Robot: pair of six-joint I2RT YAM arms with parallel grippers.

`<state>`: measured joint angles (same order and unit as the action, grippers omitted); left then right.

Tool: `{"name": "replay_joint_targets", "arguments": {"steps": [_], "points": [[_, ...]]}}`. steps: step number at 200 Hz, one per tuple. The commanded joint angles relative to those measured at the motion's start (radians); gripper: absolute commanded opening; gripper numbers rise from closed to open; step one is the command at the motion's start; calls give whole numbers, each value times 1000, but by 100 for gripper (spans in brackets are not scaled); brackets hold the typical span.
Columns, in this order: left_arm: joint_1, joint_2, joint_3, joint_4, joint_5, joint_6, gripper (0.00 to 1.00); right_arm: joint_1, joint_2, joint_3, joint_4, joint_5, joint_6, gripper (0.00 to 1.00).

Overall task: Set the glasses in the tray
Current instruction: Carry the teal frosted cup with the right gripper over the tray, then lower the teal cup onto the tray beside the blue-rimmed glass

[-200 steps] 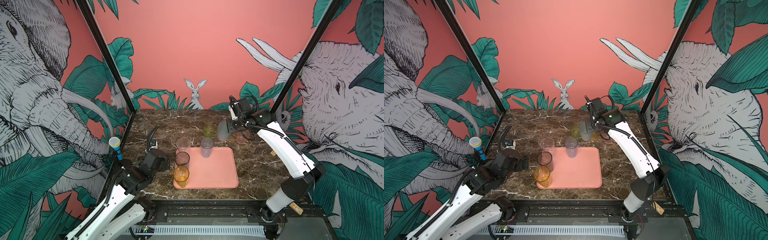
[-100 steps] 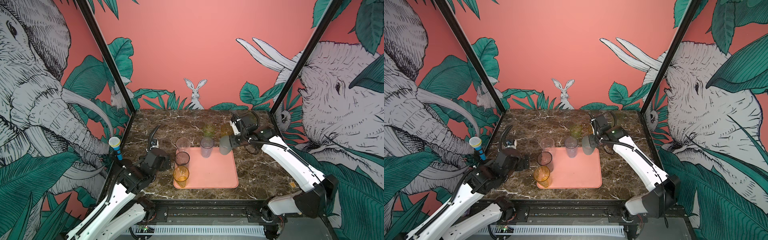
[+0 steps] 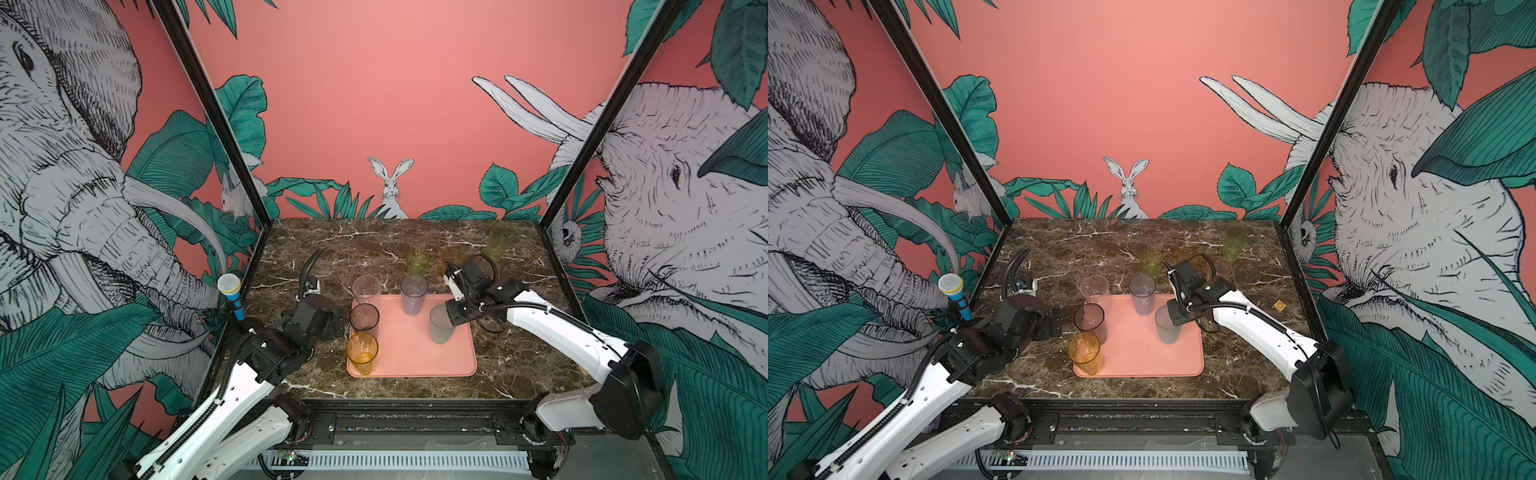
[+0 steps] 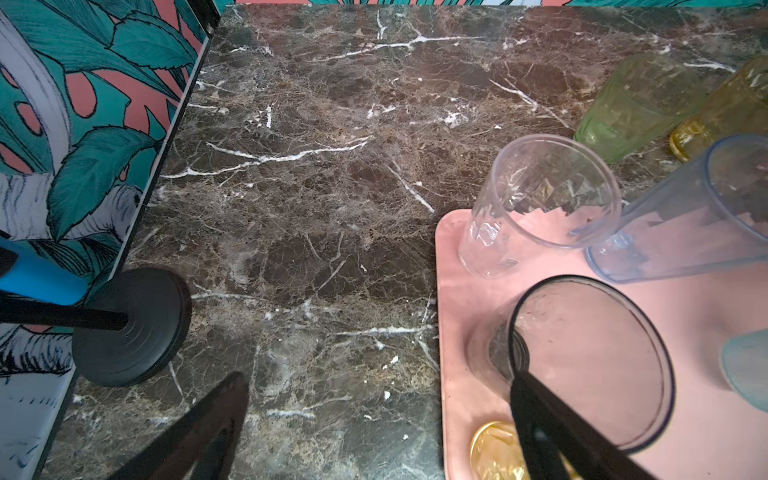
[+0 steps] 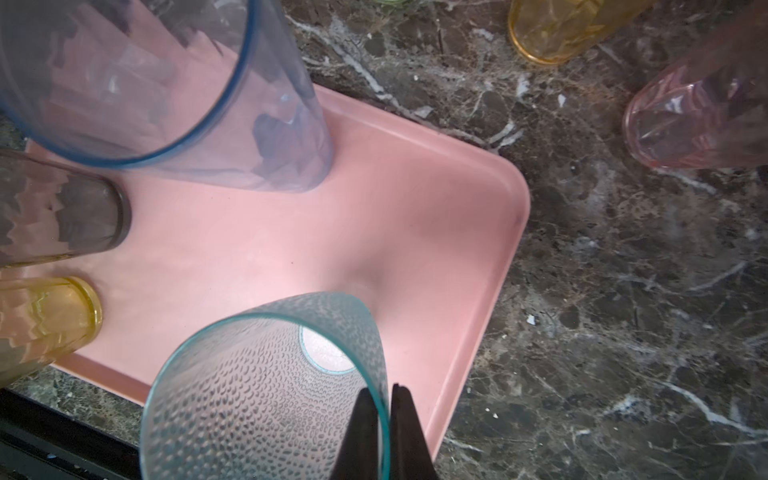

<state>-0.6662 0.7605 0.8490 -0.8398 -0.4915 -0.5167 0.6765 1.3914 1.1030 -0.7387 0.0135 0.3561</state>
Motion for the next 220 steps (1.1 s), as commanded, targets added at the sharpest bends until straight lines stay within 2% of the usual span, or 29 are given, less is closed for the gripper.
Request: {"name": "replay_joint_targets", "arguments": {"steps": [1,38,220], "points": [[3,-13,13,4,9,-23,99,26,-48,-24,101,-26,44,0],[4,-34,1,5,13,-29,99,60,-37,-43,146,-29,75,0],[3,-55,-8,-6,4,-36,99,156,100,46,145,28,90,0]]}}
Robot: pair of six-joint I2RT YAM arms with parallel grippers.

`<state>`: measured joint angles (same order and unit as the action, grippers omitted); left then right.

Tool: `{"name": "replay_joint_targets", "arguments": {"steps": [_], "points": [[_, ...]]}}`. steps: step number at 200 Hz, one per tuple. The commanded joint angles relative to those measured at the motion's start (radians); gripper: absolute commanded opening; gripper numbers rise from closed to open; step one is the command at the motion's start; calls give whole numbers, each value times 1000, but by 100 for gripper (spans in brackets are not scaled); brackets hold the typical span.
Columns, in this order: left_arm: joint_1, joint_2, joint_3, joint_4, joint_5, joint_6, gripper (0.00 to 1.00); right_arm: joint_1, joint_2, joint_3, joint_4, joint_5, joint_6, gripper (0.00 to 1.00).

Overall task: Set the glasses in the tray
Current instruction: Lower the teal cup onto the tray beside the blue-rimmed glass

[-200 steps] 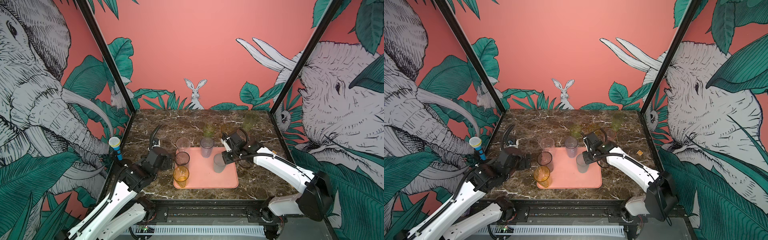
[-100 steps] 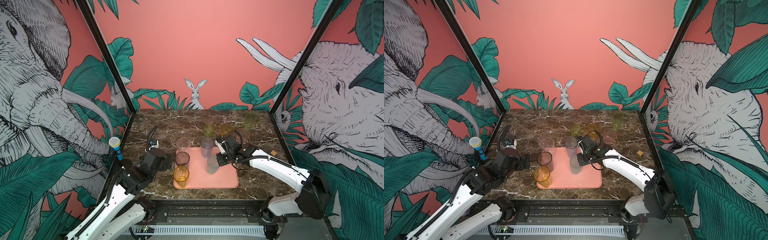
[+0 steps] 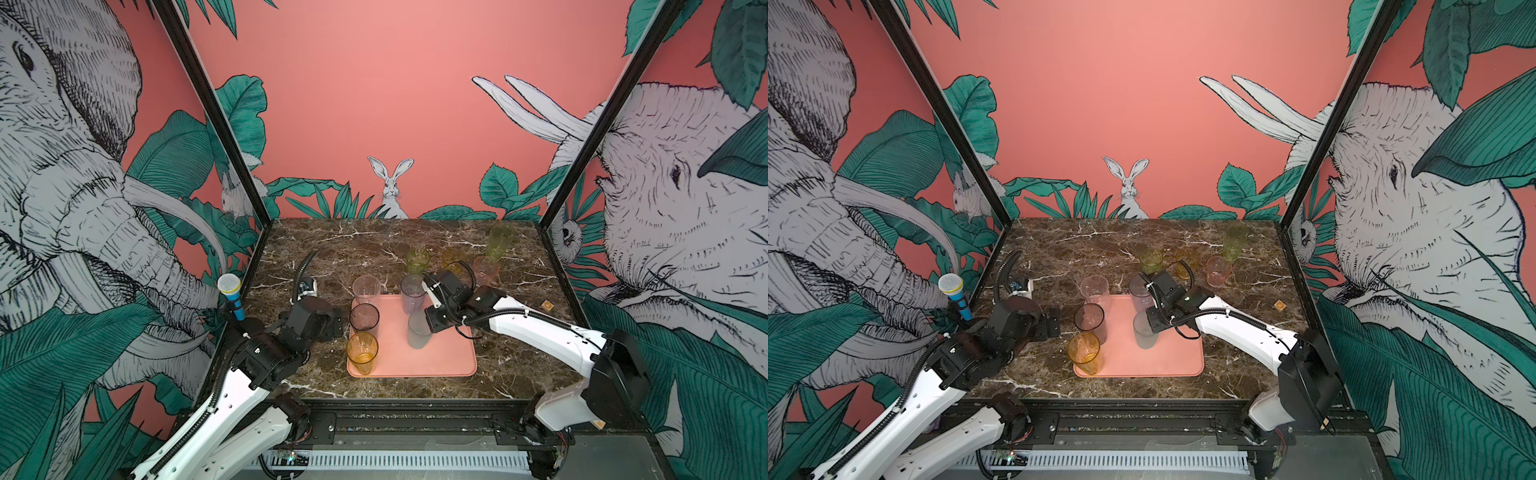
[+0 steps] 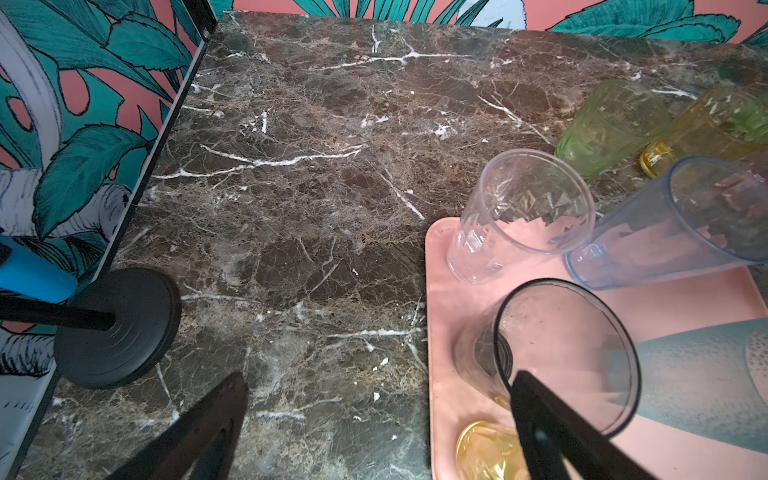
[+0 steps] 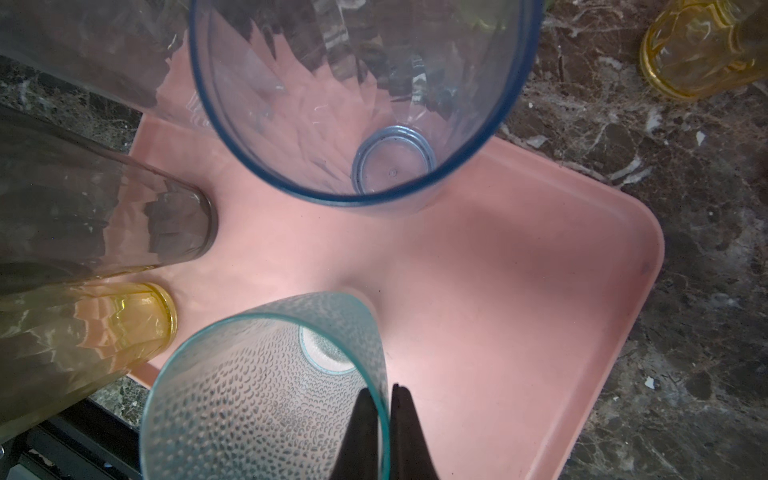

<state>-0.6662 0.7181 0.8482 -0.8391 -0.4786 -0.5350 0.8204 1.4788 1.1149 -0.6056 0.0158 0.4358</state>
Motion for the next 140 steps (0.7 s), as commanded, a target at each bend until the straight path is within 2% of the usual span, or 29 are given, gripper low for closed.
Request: {"name": "replay_joint_targets", "arguments": {"steps": [1,140], "points": [[3,-12,-7,-7,-8,-17,99,13,13,34,12,26,11,0],[4,-27,-18,-18,-9,-28,99,22,56,62,16,42,4,0]]}}
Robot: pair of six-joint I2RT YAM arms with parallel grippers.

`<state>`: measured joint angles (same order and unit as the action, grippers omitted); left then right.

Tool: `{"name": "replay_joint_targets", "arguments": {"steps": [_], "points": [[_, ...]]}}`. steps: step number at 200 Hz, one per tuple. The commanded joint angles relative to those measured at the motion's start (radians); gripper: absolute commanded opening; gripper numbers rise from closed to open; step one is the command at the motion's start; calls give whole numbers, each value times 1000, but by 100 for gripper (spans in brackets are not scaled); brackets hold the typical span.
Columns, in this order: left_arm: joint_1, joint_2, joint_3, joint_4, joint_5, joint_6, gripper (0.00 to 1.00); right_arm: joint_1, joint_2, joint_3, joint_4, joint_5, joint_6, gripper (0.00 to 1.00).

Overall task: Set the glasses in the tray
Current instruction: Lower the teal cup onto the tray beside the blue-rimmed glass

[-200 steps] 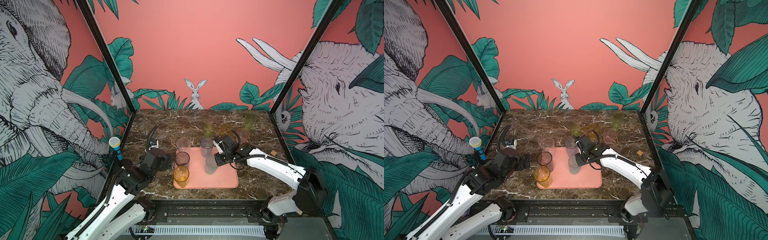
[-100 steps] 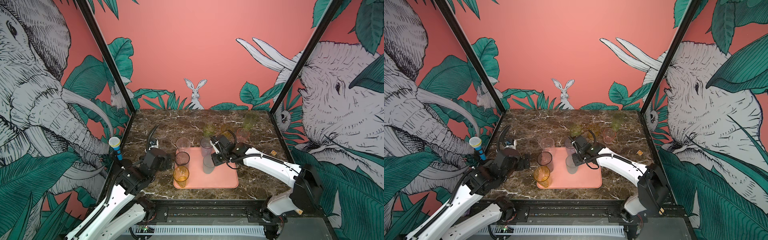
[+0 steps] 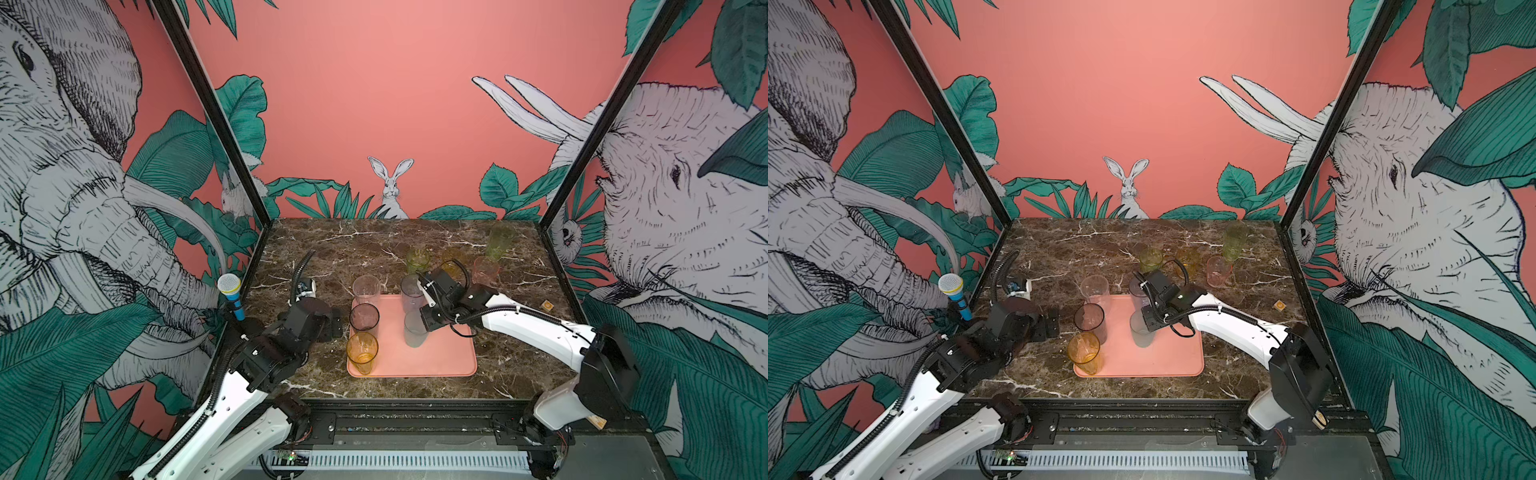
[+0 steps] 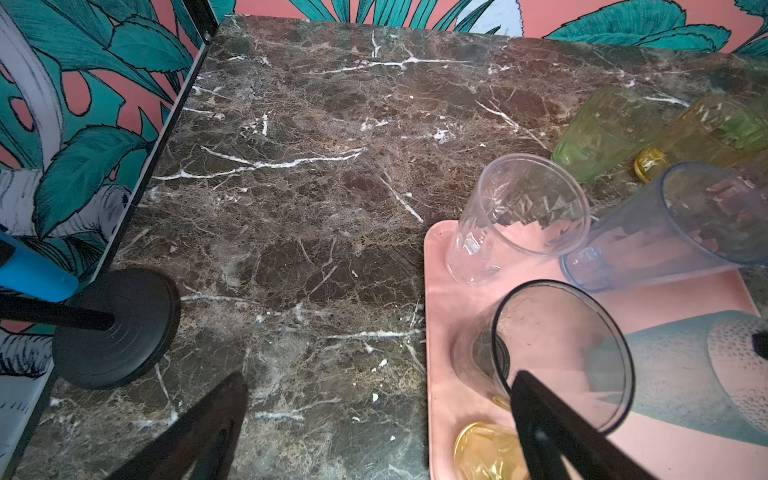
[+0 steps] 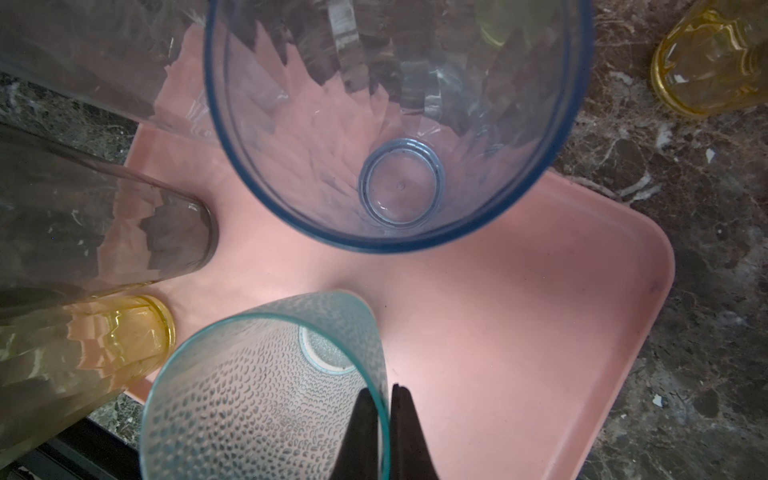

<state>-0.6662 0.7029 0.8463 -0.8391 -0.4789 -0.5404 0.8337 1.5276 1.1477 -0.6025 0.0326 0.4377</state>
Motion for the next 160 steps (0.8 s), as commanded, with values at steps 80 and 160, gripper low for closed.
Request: {"name": "replay_joint_targets", "arguments": {"steps": [80,160], "points": [[5,-19,-24,-25,-8,-30,99,8,23,34,16,23,7,0],[3,-25,-24,-35,-12,-35,99,8,35,40,26,16,13,5]]}}
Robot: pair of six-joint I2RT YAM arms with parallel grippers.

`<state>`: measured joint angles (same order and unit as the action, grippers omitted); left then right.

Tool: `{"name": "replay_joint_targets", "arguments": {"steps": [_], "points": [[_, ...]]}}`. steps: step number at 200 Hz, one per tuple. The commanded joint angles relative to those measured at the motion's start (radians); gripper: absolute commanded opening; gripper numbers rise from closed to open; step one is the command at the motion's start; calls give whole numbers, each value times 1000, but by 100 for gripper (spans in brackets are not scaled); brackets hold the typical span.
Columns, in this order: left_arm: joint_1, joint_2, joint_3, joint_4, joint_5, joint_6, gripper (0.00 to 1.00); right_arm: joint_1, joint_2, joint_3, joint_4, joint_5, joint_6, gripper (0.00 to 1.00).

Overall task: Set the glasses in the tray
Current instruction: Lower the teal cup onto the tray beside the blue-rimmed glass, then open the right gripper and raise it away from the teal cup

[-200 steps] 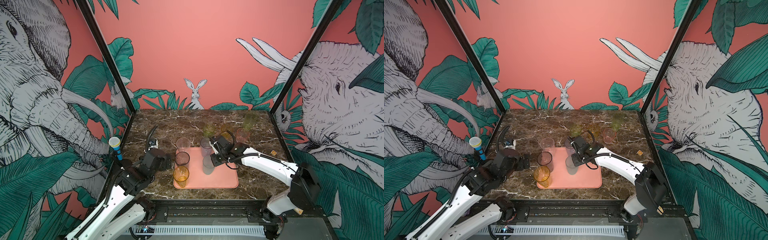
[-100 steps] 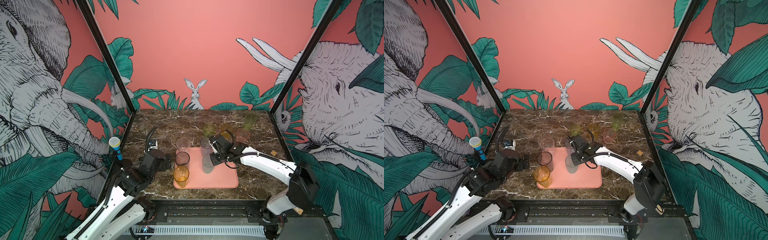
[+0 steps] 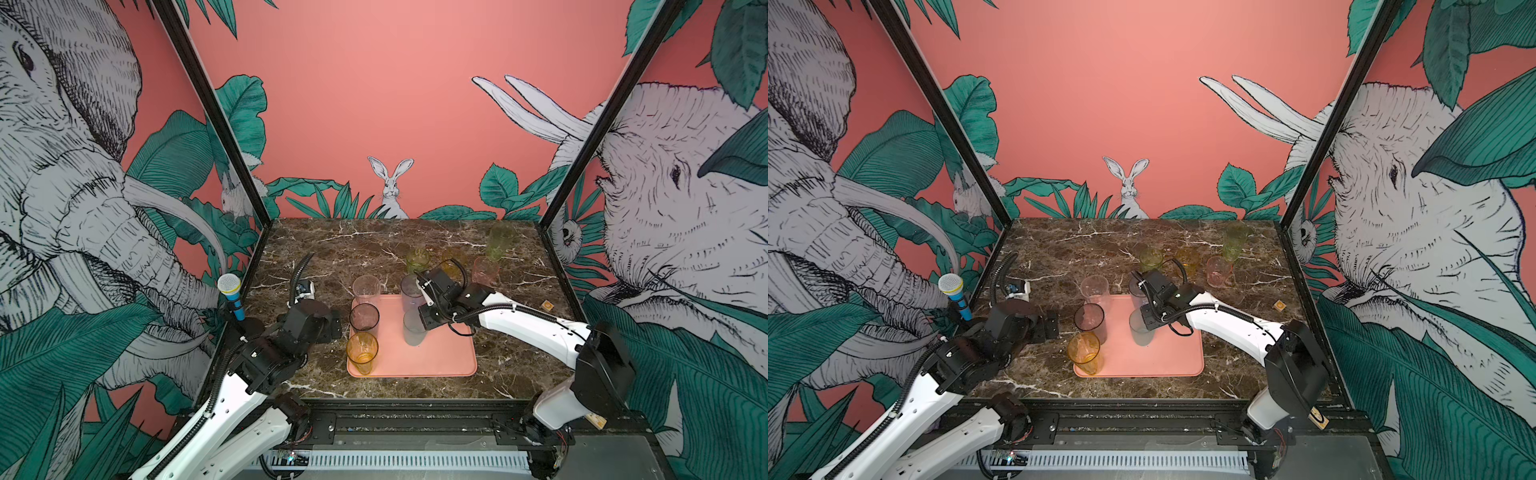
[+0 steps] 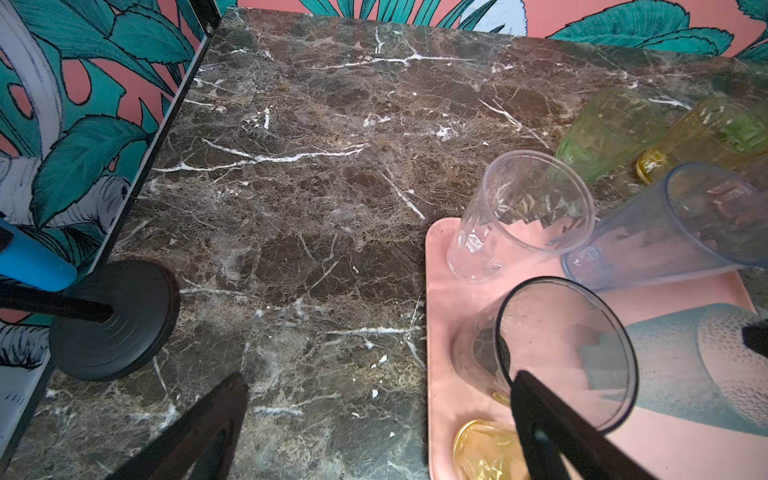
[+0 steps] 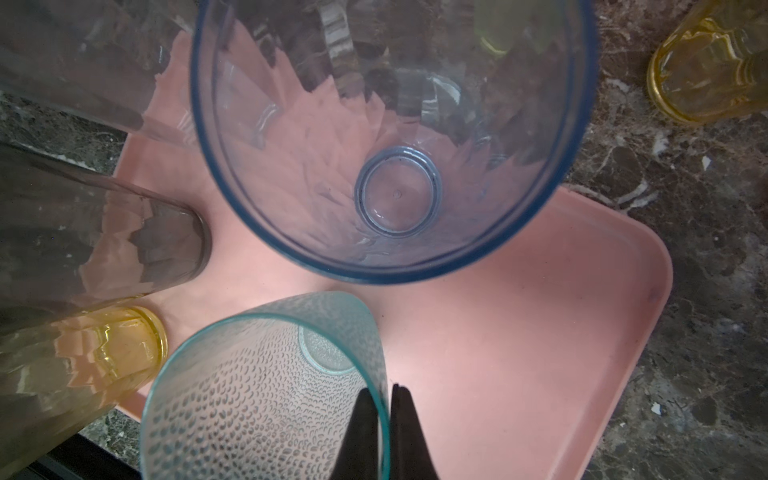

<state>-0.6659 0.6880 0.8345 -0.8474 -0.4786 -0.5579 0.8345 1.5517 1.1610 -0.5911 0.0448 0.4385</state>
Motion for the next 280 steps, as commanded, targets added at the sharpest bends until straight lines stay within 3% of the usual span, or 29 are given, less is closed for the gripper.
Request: {"name": "replay_joint_targets", "arguments": {"steps": [1,84,161,212,280], "points": [[2,-10,-12,-27,-12,-17,99,8,10,27,14,4,12,5],[2,-16,-15,-28,-15,-19,99,8,-6,61,-40,22,23,34],[2,-21,-16,-33,-19,-19,99,7,-55,115,-110,42,8,37],[3,-21,-13,-32,-24,-16,99,0,-97,184,-176,180,-30,44],[3,-6,-9,-28,-23,-11,99,-134,-110,280,-207,297,-78,58]]}}
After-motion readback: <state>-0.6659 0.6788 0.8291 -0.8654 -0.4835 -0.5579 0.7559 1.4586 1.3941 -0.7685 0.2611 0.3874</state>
